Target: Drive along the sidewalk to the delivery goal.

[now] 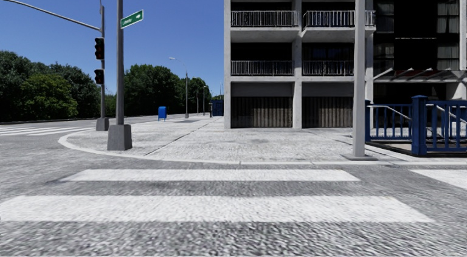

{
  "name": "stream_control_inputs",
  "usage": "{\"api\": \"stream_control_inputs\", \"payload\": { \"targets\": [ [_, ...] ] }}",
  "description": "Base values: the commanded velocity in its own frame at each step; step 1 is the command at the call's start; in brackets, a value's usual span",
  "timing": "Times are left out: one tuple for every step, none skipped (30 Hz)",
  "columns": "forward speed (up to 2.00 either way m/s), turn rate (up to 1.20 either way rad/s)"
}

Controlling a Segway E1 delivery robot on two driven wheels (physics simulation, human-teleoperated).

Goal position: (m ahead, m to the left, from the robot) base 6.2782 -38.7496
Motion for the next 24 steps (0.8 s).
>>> {"api": "stream_control_inputs", "payload": {
  "targets": [
    [2.00, 0.00],
    [2.00, 0.00],
    [2.00, -0.05],
    [2.00, -0.17],
    [2.00, -0.22],
    [2.00, -0.22],
    [2.00, -0.25],
    [2.00, -0.25],
    [2.00, -0.25],
    [2.00, -0.25],
    [2.00, -0.25],
    [2.00, -0.25],
    [2.00, -0.25],
    [2.00, -0.25],
    [2.00, -0.25],
    [2.00, -0.25],
    [2.00, -0.25],
    [2.00, -0.25],
    [2.00, -0.25],
    [2.00, -0.25],
    [2.00, -0.25],
    [2.00, -0.24],
    [2.00, -0.24],
    [2.00, -0.24]
  ]
}}
